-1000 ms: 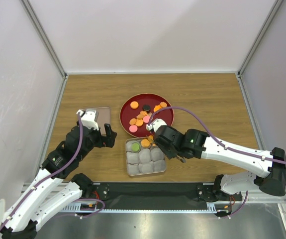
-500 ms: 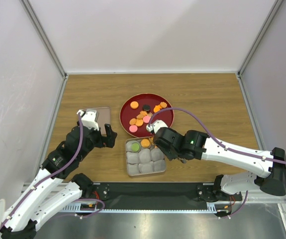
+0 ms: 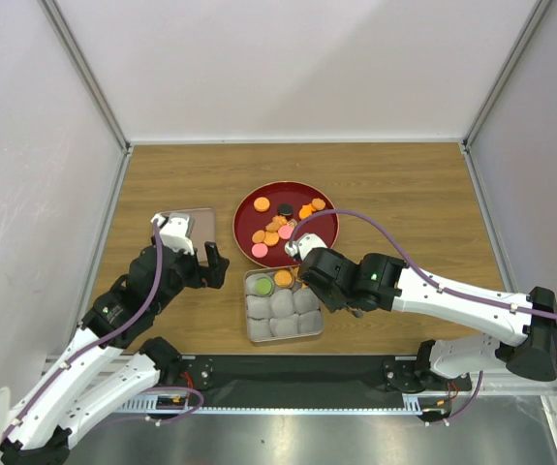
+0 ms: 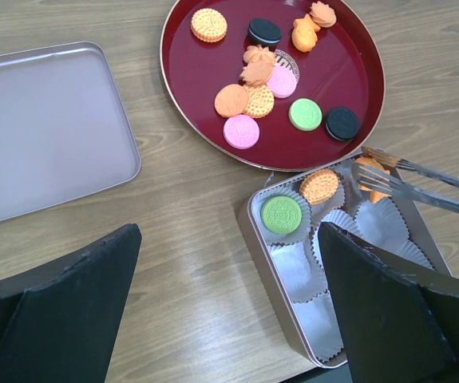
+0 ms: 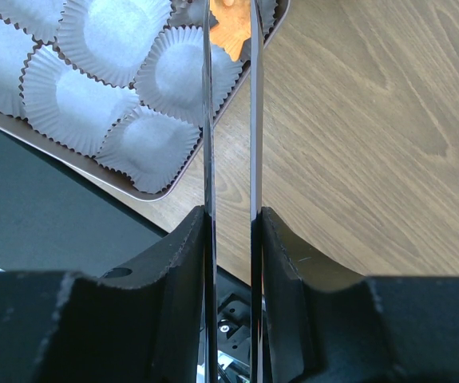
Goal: Pack the cookies
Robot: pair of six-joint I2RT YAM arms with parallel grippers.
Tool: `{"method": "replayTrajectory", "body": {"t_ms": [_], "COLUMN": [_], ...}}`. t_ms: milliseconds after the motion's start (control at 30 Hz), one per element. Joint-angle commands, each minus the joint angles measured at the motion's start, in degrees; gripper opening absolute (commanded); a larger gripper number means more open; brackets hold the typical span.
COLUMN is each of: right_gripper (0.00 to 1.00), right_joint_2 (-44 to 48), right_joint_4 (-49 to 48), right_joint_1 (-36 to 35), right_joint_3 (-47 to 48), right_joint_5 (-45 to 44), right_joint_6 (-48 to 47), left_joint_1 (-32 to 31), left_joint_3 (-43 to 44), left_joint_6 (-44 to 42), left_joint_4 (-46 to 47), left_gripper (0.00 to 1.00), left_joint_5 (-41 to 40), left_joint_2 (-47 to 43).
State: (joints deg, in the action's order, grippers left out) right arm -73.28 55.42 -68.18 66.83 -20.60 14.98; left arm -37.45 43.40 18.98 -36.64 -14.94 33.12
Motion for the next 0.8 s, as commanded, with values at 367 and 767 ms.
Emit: {"method": "replayTrajectory", "body": {"t_ms": [367, 767], "right_gripper": [0.22, 0.25], "right_joint_2": [0.0, -0.2], "right_joint_4": [-0.9, -1.1], "right_joint_1": [-0.5, -0.5], "right_joint_3": [0.1, 0.0], "right_joint_5": [-1.3, -1.1], "right_joint_6": [0.7, 0.9], "left_joint_1": [-0.8, -1.0], "left_joint_3": [0.7, 0.8], "left_joint_6": [0.1, 0.2], "left_joint_4": [0.5, 0.5], "left_gripper": [1.00, 1.00], "left_joint_5": [-1.4, -1.7], "left_joint_2": [-0.1, -0.1]}}
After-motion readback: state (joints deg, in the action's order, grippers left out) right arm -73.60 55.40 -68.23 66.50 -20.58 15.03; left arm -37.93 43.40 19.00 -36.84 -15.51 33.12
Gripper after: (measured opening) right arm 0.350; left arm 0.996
